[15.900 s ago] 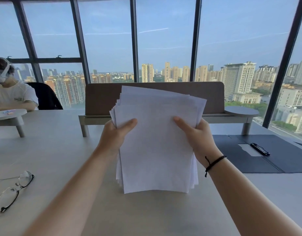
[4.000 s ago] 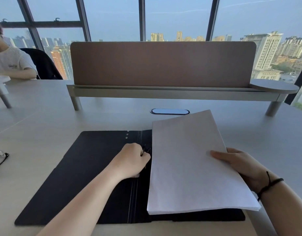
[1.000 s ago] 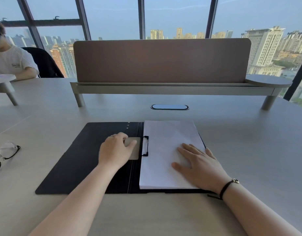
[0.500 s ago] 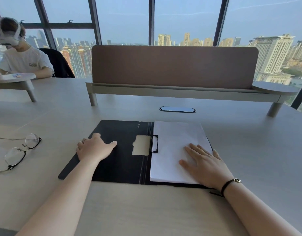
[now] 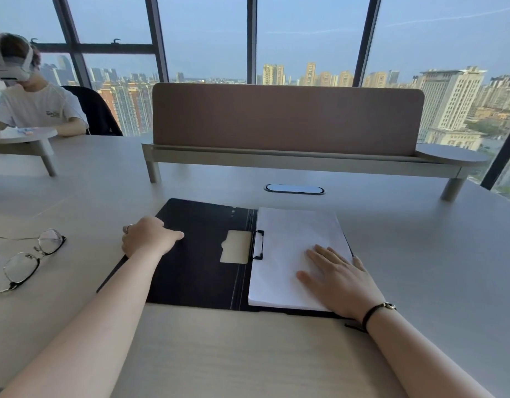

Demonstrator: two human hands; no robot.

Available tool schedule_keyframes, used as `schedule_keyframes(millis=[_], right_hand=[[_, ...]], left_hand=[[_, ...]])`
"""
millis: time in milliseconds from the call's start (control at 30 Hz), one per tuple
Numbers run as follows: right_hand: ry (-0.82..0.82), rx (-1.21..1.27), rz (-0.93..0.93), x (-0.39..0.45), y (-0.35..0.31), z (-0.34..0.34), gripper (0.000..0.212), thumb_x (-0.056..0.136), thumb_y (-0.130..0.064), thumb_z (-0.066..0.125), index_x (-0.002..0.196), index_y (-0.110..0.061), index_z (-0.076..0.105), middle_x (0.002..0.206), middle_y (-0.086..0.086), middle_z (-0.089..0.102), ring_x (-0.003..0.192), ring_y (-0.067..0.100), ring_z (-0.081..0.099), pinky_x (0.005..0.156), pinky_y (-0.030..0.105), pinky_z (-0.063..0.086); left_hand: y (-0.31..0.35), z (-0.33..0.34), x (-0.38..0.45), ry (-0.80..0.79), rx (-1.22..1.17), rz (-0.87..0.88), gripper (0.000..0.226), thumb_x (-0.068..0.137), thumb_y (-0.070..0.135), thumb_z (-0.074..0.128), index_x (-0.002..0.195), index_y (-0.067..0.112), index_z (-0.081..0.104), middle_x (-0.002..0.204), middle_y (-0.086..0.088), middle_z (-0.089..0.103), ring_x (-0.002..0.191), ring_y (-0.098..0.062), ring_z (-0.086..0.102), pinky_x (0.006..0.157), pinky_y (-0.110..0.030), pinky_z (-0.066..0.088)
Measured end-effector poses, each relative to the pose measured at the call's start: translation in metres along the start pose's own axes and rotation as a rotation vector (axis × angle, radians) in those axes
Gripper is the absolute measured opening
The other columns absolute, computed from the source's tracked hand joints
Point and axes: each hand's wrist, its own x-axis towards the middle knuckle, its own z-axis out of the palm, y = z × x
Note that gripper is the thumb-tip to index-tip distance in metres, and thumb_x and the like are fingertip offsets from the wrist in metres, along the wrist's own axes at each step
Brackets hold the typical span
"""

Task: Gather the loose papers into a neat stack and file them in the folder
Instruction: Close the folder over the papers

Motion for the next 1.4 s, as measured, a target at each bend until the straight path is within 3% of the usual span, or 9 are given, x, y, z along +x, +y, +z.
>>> schedule_keyframes(millis=[133, 333, 500, 667, 733, 867, 1067, 1200, 1400], right_hand=[[0.009, 0.007, 0.006, -0.002, -0.002, -0.002, 0.058, 0.098, -0.065, 0.031, 0.149, -0.039, 0.032, 0.165, -0.018, 0.023, 0.153, 0.005, 0.017, 0.122, 0.045, 0.014], [0.003, 0.024, 0.002, -0.003, -0.002, -0.003, 0.060, 0.097, -0.067, 0.031, 0.151, -0.039, 0.031, 0.166, -0.019, 0.022, 0.154, 0.006, 0.014, 0.123, 0.045, 0.011], [0.028, 0.041, -0.001, -0.005, -0.002, -0.005, 0.058, 0.094, -0.068, 0.032, 0.140, -0.037, 0.047, 0.157, -0.016, 0.039, 0.150, 0.007, 0.025, 0.123, 0.044, 0.015], [0.049, 0.284, 0.062, -0.003, 0.024, 0.005, 0.030, 0.078, -0.054, 0.051, 0.077, -0.026, 0.061, 0.088, 0.009, 0.070, 0.096, 0.023, 0.062, 0.103, 0.046, 0.046], [0.115, 0.416, 0.106, -0.002, 0.042, 0.010, 0.017, 0.086, -0.040, 0.063, 0.078, -0.028, 0.053, 0.074, -0.005, 0.062, 0.082, 0.014, 0.057, 0.092, 0.045, 0.052], [0.237, 1.046, 0.067, -0.018, 0.052, -0.011, 0.024, 0.094, 0.004, 0.062, 0.081, -0.014, 0.071, 0.068, -0.007, 0.075, 0.071, -0.001, 0.065, 0.064, 0.018, 0.051], [0.208, 1.622, 0.361, -0.011, 0.062, -0.019, 0.038, 0.102, -0.038, 0.053, 0.107, -0.007, 0.076, 0.095, 0.017, 0.080, 0.080, 0.029, 0.075, 0.074, 0.039, 0.056], [0.299, 1.518, 0.312, -0.008, 0.059, -0.015, 0.019, 0.099, -0.024, 0.061, 0.111, -0.012, 0.071, 0.102, 0.011, 0.079, 0.087, 0.017, 0.075, 0.075, 0.028, 0.058], [0.258, 0.648, 0.163, -0.007, 0.058, 0.006, 0.029, 0.088, -0.029, 0.074, 0.118, -0.029, 0.072, 0.132, -0.005, 0.066, 0.123, 0.016, 0.061, 0.110, 0.037, 0.045]], left_hand=[[0.028, -0.017, -0.009, 0.134, 0.201, 0.150, 0.054, 0.075, 0.051, 0.075, 0.114, 0.015, 0.063, 0.115, -0.022, 0.060, 0.119, -0.040, 0.051, 0.095, -0.047, 0.044], [0.128, -0.055, -0.065, 0.218, 0.729, 0.494, 0.065, 0.079, 0.059, 0.065, 0.126, 0.016, 0.056, 0.138, -0.023, 0.050, 0.123, -0.042, 0.049, 0.096, -0.045, 0.039], [0.205, -0.061, -0.171, 0.235, 0.754, 0.845, 0.048, 0.086, 0.034, 0.060, 0.132, 0.018, 0.053, 0.133, -0.013, 0.051, 0.115, -0.031, 0.055, 0.076, -0.034, 0.034], [0.194, -0.010, -0.280, 0.069, 0.497, 1.286, 0.048, 0.092, 0.043, 0.056, 0.131, 0.016, 0.050, 0.126, -0.019, 0.060, 0.076, -0.025, 0.062, 0.057, -0.032, 0.029], [0.183, 0.003, -0.273, -0.057, 0.359, 1.255, 0.043, 0.094, 0.049, 0.052, 0.121, 0.015, 0.053, 0.104, -0.011, 0.068, 0.069, -0.027, 0.056, 0.055, -0.031, 0.024], [0.152, 0.035, -0.192, -0.239, 0.341, 0.994, 0.040, 0.102, 0.042, 0.034, 0.123, 0.014, 0.053, 0.120, -0.010, 0.065, 0.109, -0.035, 0.062, 0.075, -0.041, 0.043], [0.086, 0.082, -0.123, -0.515, 0.173, 0.754, 0.054, 0.103, 0.045, 0.033, 0.153, 0.026, 0.034, 0.164, 0.010, 0.025, 0.153, -0.016, 0.014, 0.121, -0.039, 0.021], [0.078, 0.089, -0.121, -0.457, 0.076, 0.735, 0.054, 0.099, 0.046, 0.042, 0.150, 0.028, 0.040, 0.162, 0.014, 0.028, 0.153, -0.008, 0.011, 0.120, -0.037, 0.022], [0.075, 0.092, -0.130, -0.332, 0.193, 0.775, 0.058, 0.096, 0.053, 0.042, 0.145, 0.023, 0.046, 0.159, 0.004, 0.034, 0.151, -0.012, 0.020, 0.115, -0.037, 0.032]])
